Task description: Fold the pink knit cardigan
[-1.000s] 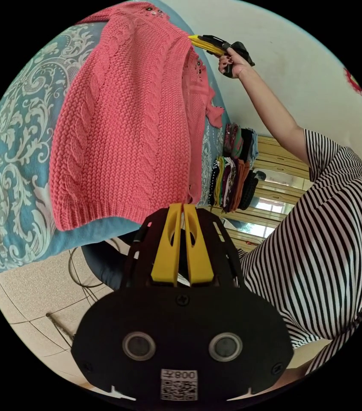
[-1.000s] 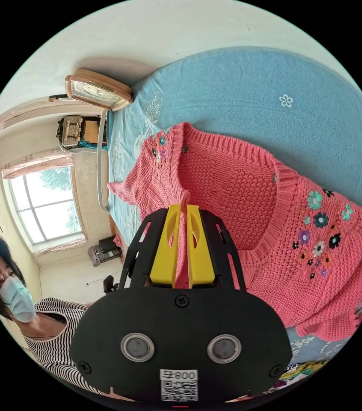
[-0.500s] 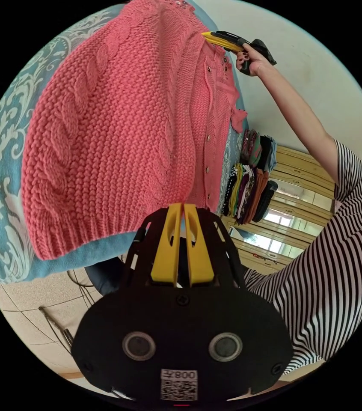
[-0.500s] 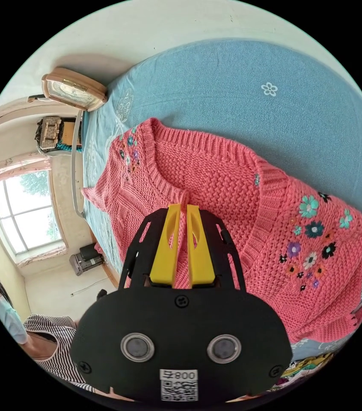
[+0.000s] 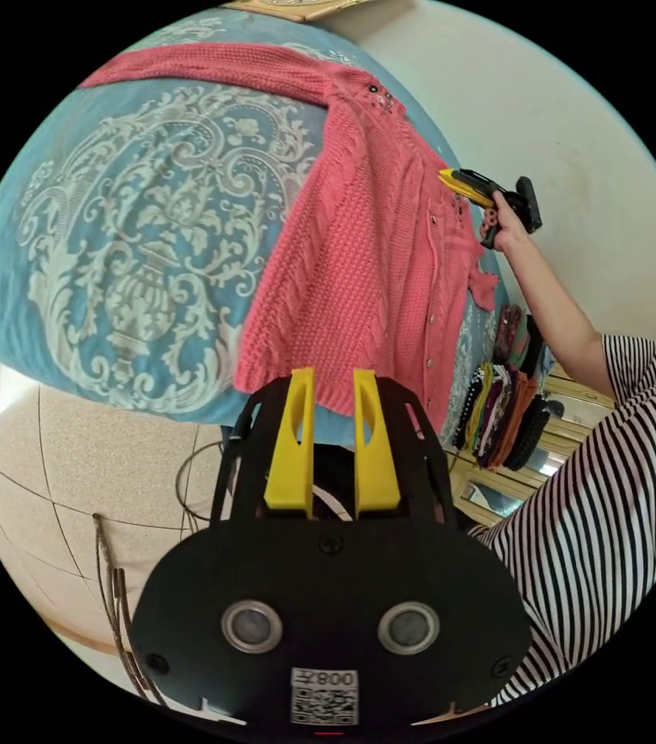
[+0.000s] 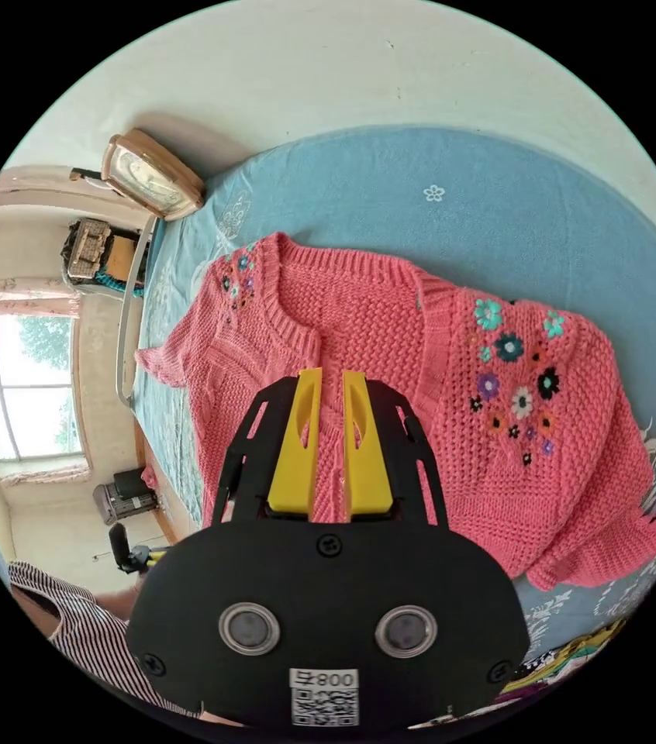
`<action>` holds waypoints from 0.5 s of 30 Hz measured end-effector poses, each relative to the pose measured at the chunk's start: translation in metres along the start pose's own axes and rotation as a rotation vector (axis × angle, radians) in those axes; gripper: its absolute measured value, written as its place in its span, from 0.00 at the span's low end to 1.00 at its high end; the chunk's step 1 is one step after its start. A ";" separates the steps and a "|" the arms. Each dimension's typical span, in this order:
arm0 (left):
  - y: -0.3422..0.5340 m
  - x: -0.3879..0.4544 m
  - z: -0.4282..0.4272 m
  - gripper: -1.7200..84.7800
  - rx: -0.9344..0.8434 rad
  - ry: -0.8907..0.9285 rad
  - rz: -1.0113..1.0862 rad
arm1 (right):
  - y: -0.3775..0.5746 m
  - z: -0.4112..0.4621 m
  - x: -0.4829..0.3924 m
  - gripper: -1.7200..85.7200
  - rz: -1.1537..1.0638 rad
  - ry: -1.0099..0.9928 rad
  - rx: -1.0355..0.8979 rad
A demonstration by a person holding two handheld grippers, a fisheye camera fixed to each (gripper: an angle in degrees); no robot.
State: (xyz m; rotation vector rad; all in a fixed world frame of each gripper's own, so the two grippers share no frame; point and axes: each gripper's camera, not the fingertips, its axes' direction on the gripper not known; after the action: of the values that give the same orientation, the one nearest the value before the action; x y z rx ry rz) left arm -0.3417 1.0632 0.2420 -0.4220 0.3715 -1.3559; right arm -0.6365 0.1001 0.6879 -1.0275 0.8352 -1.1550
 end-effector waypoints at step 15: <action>-0.020 -0.016 0.017 0.05 -0.083 -0.042 -0.031 | 0.320 0.146 -0.322 0.15 -0.716 -0.024 -0.601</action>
State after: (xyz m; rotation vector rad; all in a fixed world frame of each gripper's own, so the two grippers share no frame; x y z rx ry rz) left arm -0.3537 1.0775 0.2667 -0.5260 0.3892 -1.3630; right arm -0.4716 0.4704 0.4373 -1.9379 0.8370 -1.5121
